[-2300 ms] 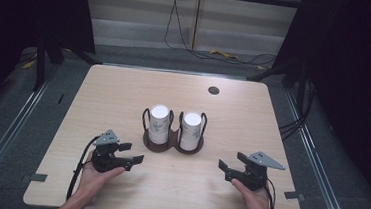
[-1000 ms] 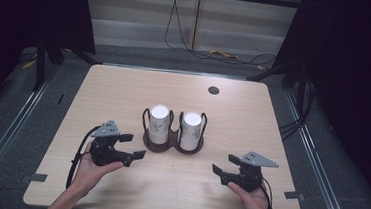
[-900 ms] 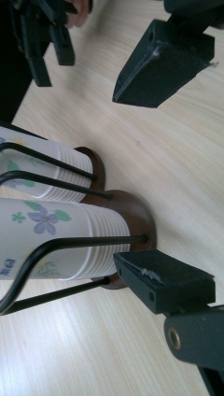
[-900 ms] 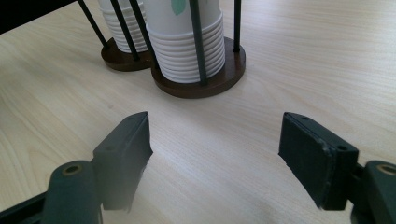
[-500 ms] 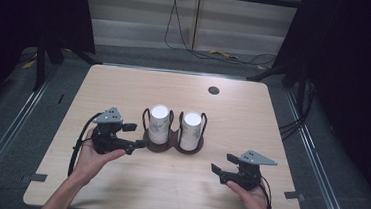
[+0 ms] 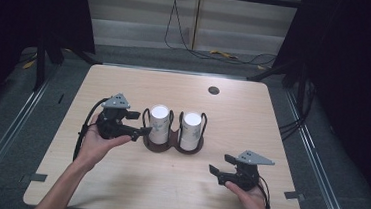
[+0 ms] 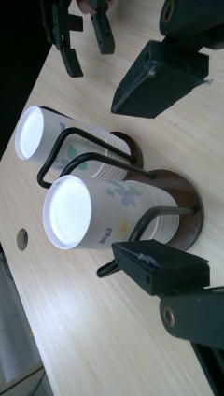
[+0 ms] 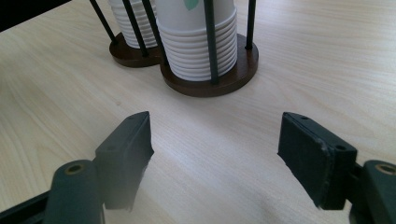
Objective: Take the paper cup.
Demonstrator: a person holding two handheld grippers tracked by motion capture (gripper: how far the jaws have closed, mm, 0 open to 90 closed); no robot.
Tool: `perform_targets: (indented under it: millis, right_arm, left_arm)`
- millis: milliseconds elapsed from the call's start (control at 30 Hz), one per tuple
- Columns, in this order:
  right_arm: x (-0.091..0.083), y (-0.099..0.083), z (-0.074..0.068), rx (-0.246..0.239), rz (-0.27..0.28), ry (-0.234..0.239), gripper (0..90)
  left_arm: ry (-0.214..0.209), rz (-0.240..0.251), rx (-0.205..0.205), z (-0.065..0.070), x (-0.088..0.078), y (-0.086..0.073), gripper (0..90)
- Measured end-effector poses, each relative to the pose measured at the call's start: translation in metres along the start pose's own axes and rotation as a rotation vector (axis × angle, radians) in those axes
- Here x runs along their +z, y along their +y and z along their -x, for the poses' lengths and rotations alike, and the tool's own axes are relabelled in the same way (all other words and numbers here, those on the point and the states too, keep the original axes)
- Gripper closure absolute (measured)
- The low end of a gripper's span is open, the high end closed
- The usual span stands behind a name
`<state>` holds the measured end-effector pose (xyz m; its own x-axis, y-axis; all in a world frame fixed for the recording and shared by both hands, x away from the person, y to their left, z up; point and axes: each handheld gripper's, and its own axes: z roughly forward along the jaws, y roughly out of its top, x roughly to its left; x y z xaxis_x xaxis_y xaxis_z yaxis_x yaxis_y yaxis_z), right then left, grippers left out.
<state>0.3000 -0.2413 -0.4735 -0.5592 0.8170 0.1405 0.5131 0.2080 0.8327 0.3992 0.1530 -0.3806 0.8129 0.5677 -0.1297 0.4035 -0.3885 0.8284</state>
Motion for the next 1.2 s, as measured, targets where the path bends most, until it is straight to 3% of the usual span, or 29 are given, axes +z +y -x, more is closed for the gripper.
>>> perform_targets:
  millis: [67,200,333,567,667,967,1200]
  right_arm:
    - [0.0,0.0,0.0,0.005,-0.003,0.003,26.3]
    - [0.0,0.0,0.0,0.002,-0.001,0.009,26.6]
    - [0.001,0.0,0.0,0.003,-0.008,0.007,26.9]
    - [0.002,-0.001,0.0,0.005,-0.015,0.008,27.0]
    - [0.002,-0.001,-0.001,0.001,-0.019,0.009,27.1]
    - [0.003,-0.001,-0.001,-0.003,-0.021,0.013,27.1]
    - [0.004,-0.001,-0.002,-0.005,-0.026,0.013,27.1]
  left_arm:
    - [0.006,-0.004,-0.008,-0.002,0.001,0.004,27.3]
    - [0.008,-0.032,0.016,-0.001,0.005,0.012,28.0]
    - [0.029,-0.025,0.038,0.0,0.007,0.019,29.5]
    - [0.044,-0.087,0.057,0.0,0.018,0.033,31.7]
    - [0.026,-0.083,0.035,-0.004,0.02,0.04,27.5]
    - [0.001,-0.133,0.059,-0.005,0.03,0.05,30.9]
    - [0.017,-0.205,0.058,-0.011,0.041,0.056,32.1]
